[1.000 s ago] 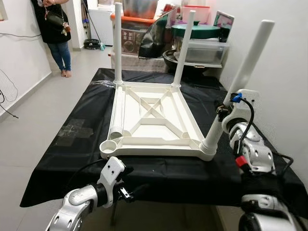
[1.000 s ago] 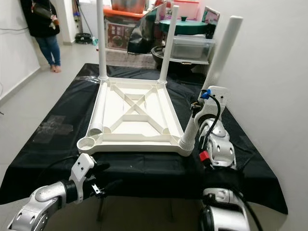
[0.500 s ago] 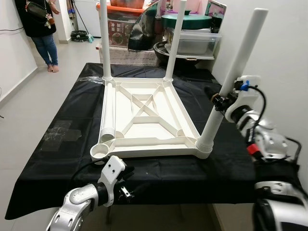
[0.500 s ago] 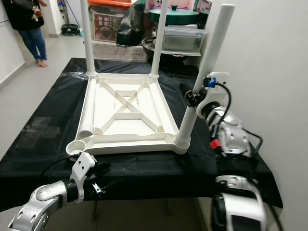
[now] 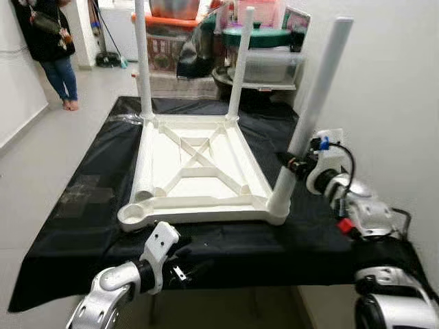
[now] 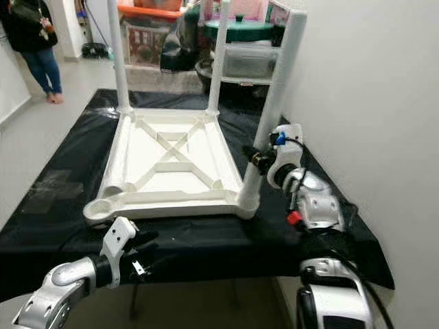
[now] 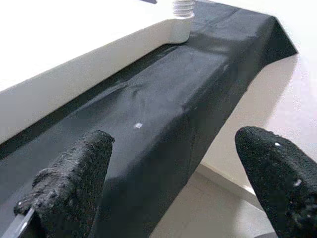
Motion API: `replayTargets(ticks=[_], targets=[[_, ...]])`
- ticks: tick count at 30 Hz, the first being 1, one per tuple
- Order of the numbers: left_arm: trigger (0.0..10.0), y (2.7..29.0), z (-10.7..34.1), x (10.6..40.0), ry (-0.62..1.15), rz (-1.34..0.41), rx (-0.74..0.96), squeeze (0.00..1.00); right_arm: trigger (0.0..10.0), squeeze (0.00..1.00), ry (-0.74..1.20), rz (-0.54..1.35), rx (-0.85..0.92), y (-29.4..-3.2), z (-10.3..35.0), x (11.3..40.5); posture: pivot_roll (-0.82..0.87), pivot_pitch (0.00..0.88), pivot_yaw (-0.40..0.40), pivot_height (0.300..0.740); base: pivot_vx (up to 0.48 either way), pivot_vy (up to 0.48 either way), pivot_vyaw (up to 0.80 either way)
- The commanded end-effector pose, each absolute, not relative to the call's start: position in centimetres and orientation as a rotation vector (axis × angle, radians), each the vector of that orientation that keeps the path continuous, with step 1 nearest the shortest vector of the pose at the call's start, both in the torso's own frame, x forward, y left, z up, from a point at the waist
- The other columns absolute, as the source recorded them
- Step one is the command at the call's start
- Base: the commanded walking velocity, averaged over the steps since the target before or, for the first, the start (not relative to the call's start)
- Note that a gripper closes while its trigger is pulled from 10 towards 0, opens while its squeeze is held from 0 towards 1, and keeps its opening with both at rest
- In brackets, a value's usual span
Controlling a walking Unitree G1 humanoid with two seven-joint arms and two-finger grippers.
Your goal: Building children table
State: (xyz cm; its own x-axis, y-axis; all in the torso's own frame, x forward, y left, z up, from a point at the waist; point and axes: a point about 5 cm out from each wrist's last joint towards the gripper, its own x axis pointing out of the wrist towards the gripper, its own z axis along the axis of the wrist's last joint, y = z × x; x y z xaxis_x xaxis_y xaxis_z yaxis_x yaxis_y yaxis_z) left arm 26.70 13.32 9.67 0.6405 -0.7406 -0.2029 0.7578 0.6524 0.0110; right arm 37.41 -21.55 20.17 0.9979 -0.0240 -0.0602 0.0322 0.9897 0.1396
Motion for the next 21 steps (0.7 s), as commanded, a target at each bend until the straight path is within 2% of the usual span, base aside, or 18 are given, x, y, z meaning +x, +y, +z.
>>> replayTargets(ticks=[1, 2, 4, 5, 6, 9, 10, 12, 14, 15, 16, 18, 20, 21], targets=[[10.0, 13.5, 9.5, 26.6, 0.201, -0.859, 0.089, 0.00, 0.0, 0.00, 0.136, -0.198, 0.209, -21.5, 17.9, 36.0, 0.07, 0.000, -0.100, 0.740, 0.000, 0.000, 0.00], [10.0, 13.5, 9.5, 26.6, 0.201, -0.859, 0.089, 0.00, 0.0, 0.00, 0.136, -0.198, 0.209, -21.5, 17.9, 36.0, 0.07, 0.000, -0.100, 0.740, 0.000, 0.000, 0.00], [10.0, 13.4, 9.5, 26.6, 0.202, -0.865, 0.090, 0.00, 0.0, 0.00, 0.168, -0.172, 0.249, -18.0, 16.9, 34.5, 0.08, 0.000, -0.100, 0.740, 0.000, 0.000, 0.00], [10.0, 13.3, 9.5, 26.6, 0.202, -0.867, 0.091, 0.00, 0.8, 0.00, 0.183, -0.130, 0.267, -16.6, 16.7, 34.1, 0.08, 0.000, -0.100, 0.740, 0.000, 0.000, 0.00], [10.0, 13.4, 9.5, 26.6, 0.202, -0.867, 0.091, 0.00, 10.0, 0.00, 0.158, -0.049, 0.266, -15.2, 17.1, 33.9, 0.07, 0.000, -0.099, 0.740, 0.000, 0.000, 0.00], [10.0, 13.4, 9.5, 26.7, 0.202, -0.867, 0.092, 0.00, 10.0, 0.00, 0.093, 0.052, 0.268, -14.2, 18.2, 33.9, 0.07, 0.000, -0.099, 0.740, 0.000, 0.000, 0.00], [10.0, 13.4, 9.5, 26.7, 0.203, -0.868, 0.092, 0.00, 10.0, 1.00, 0.047, 0.100, 0.263, -14.8, 19.2, 34.3, 0.07, 0.000, -0.101, 0.740, 0.000, 0.000, 0.00], [10.0, 13.4, 9.5, 26.7, 0.204, -0.869, 0.092, 0.00, 10.0, 1.00, 0.003, 0.129, 0.261, -15.6, 20.2, 34.8, 0.07, 0.000, -0.102, 0.740, 0.000, 0.000, 0.00], [10.0, 13.3, 9.5, 26.7, 0.202, -0.870, 0.090, 0.00, 10.0, 1.00, -0.023, 0.294, 0.269, -16.1, 22.3, 35.6, 0.06, 0.000, -0.106, 0.740, 0.000, 0.000, 0.00], [10.0, 13.3, 9.5, 26.7, 0.202, -0.870, 0.090, 0.00, 10.0, 1.00, -0.023, 0.294, 0.269, -16.1, 22.3, 35.6, 0.06, 0.000, -0.106, 0.740, 0.000, 0.000, 0.00], [10.0, 13.3, 9.4, 26.7, 0.202, -0.870, 0.089, 0.00, 10.0, 0.00, -0.061, 0.412, 0.248, -16.6, 23.6, 35.8, 0.06, 0.000, -0.106, 0.740, 0.000, 0.000, 0.00], [10.0, 13.3, 9.4, 26.7, 0.201, -0.871, 0.088, 0.00, 10.0, 0.00, -0.085, 0.477, 0.233, -16.9, 24.5, 35.8, 0.06, 0.000, -0.108, 0.740, 0.000, 0.000, 0.00], [10.0, 13.2, 9.4, 26.7, 0.201, -0.872, 0.086, 0.00, 10.0, 0.00, -0.088, 0.643, 0.105, -18.4, 25.2, 35.2, 0.06, 0.000, -0.114, 0.740, 0.000, 0.000, 0.00], [10.0, 13.2, 9.4, 26.7, 0.201, -0.872, 0.086, 0.00, 10.0, 0.00, -0.088, 0.643, 0.105, -18.4, 25.2, 35.2, 0.06, 0.000, -0.114, 0.740, 0.000, 0.000, 0.00]])
